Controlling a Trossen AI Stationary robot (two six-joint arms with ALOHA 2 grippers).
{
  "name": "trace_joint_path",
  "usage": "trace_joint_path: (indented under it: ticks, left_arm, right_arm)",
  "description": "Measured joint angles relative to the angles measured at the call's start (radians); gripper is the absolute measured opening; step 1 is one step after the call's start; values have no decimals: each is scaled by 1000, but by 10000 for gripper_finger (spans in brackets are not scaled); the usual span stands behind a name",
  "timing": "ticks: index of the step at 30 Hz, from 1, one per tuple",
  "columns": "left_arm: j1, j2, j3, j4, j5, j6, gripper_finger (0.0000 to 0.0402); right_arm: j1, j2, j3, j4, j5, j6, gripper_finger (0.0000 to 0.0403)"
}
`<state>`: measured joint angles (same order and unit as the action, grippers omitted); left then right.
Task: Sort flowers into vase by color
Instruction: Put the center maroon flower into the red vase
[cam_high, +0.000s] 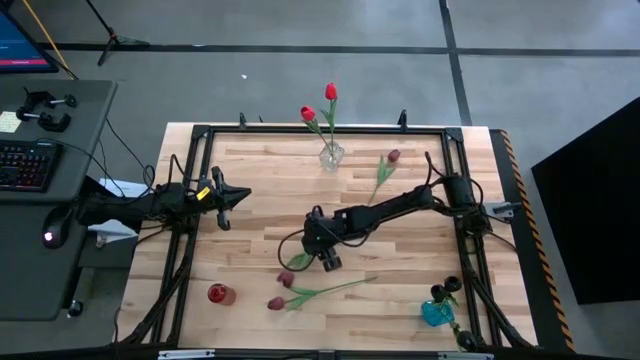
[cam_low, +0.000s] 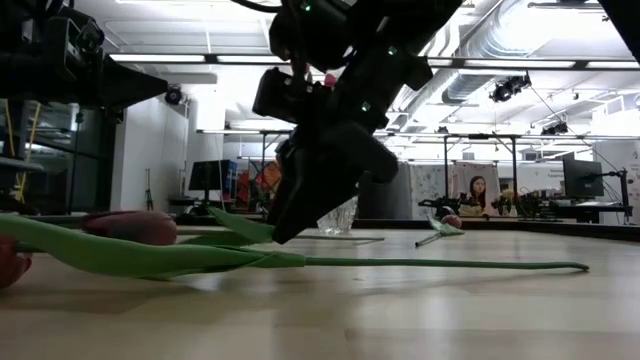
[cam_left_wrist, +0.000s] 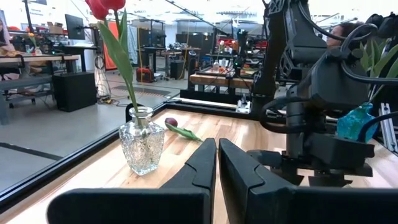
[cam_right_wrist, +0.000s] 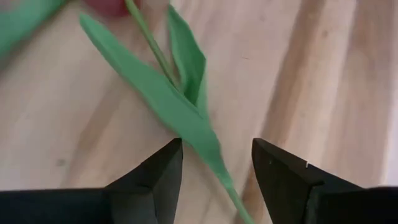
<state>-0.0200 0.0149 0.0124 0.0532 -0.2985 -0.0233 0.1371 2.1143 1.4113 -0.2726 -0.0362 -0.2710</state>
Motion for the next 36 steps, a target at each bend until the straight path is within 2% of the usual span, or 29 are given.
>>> trace_joint_path:
  ticks: [6, 9, 15, 21, 25, 30, 34, 36]
  left_arm:
    - [0, 0, 0, 0, 0, 0, 8]
    - [0, 0, 0, 0, 0, 0, 8]
    - [0, 0, 0, 0, 0, 0, 8]
    - [0, 0, 0, 5, 0, -11, 8]
    - [0, 0, 0, 85, -1, -128, 8]
    - [0, 0, 0, 241, -9, -134, 8]
    - [0, 27, 2, 414, 5, -266, 8]
    - [-2, 77, 20, 423, 40, -308, 9]
  right_arm:
    - [3, -1, 0, -2, -18, 1, 181]
    - [3, -27, 25, -63, -16, -9, 181]
    - [-15, -183, 62, -238, 71, -41, 181]
    - [-4, -364, 62, -361, 57, 102, 181]
    - [67, -490, 61, -450, 70, 205, 180]
    - [198, -638, 61, -498, 276, 310, 181]
    - [300, -702, 61, -537, 438, 352, 181]
    - [341, -716, 61, -564, 499, 371, 181]
